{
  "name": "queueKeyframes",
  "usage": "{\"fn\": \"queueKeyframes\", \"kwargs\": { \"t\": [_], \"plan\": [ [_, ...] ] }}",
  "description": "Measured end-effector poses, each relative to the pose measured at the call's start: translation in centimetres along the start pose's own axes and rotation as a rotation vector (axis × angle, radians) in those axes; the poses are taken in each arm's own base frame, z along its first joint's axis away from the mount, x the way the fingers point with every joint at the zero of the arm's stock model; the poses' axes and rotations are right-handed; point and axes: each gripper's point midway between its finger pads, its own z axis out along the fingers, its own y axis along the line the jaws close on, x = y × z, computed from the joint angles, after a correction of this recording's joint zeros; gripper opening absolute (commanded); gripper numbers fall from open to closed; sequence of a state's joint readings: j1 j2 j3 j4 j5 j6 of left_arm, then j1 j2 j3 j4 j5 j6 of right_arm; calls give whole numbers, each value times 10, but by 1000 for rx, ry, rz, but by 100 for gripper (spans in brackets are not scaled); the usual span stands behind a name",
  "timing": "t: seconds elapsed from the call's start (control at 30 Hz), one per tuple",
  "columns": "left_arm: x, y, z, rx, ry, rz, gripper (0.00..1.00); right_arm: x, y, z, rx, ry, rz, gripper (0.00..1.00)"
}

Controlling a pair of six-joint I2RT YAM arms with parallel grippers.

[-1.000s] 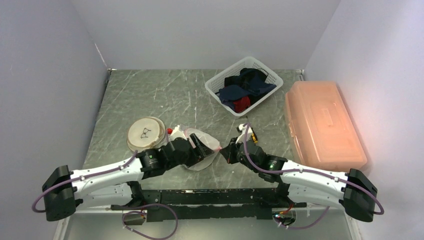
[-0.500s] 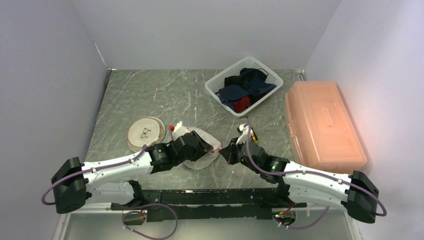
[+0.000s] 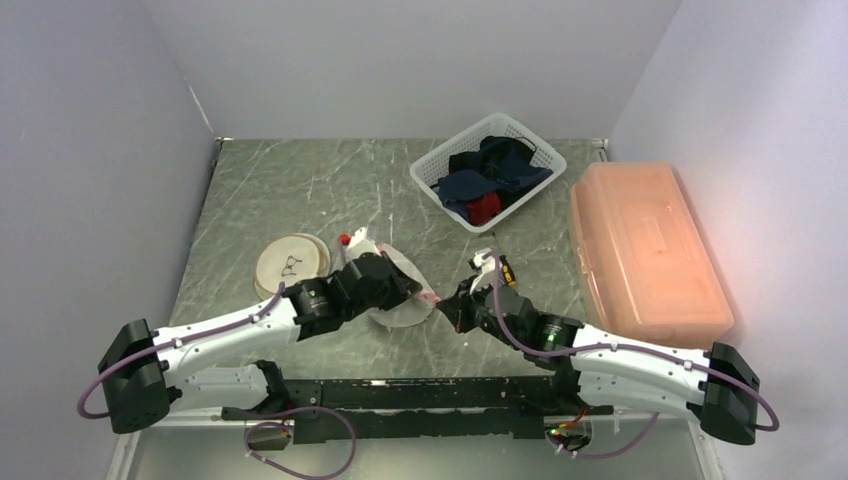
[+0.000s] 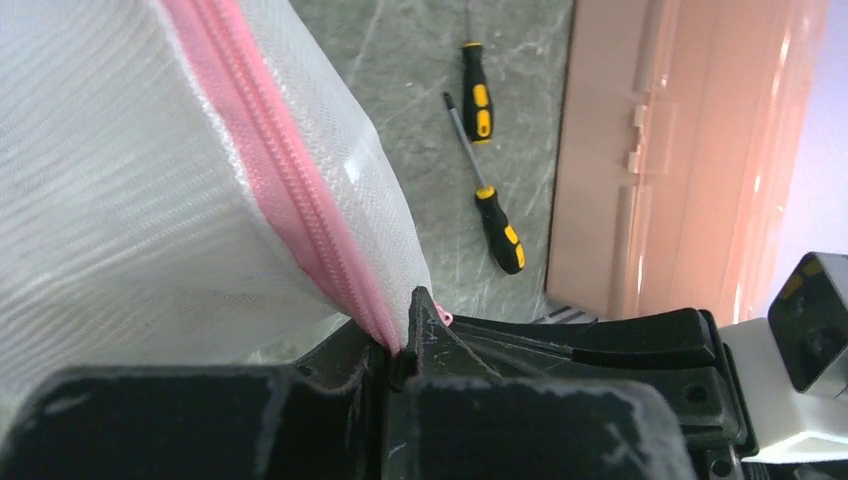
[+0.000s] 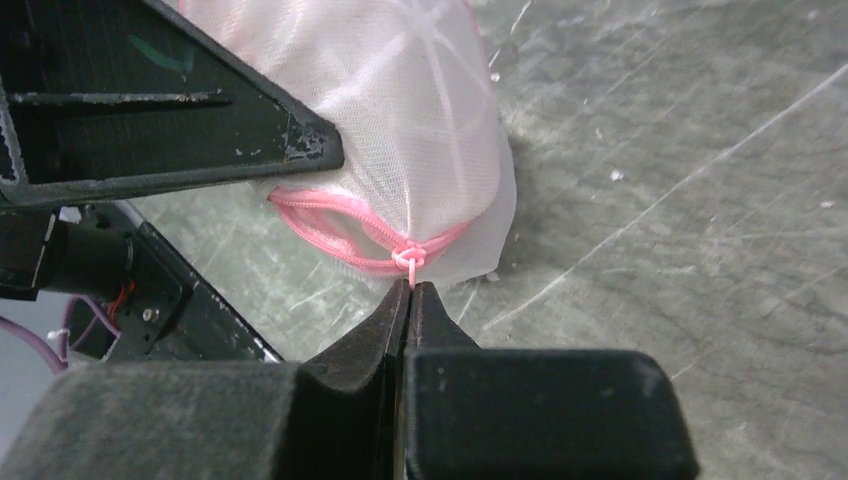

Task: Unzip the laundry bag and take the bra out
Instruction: Unzip the laundry bag at the center of the board.

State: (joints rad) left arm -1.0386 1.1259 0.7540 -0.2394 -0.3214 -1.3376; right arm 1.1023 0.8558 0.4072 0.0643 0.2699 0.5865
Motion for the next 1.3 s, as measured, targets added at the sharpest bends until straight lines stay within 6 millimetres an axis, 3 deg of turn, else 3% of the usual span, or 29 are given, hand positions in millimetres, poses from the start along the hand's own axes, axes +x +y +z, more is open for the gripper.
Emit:
{"fn": "queueKeyframes", "kwargs": {
  "t": [0.13, 0.37, 0.6, 0.73, 0.8, 0.97, 1.1, 1.27, 1.3],
  "plan": [
    [-13, -24, -4, 90, 32, 107, 3, -23, 1, -5, 21, -57, -29, 0],
    [-38, -103, -24, 324, 96, 283, 3, -75, -2, -15, 83, -181, -44, 0],
    [-43, -123, -40, 442, 163, 408, 3, -106, -28, -32, 159, -268, -18, 0],
    [-36, -115, -39, 472, 202, 443, 3, -106, -29, -38, 154, -268, -23, 0],
    [-28, -101, -33, 482, 228, 440, 3, -99, -32, -38, 160, -253, -24, 0],
    [5, -40, -5, 445, 337, 415, 3, -51, -52, -32, 189, -143, -16, 0],
    [24, -2, 8, 413, 411, 378, 3, -18, -67, -29, 220, -57, -8, 0],
    [31, 10, 8, 433, 442, 366, 4, -4, -74, -29, 245, -30, 23, 0],
    [31, 11, 7, 435, 441, 366, 9, -2, -75, -28, 248, -28, 30, 0]
  ]
}}
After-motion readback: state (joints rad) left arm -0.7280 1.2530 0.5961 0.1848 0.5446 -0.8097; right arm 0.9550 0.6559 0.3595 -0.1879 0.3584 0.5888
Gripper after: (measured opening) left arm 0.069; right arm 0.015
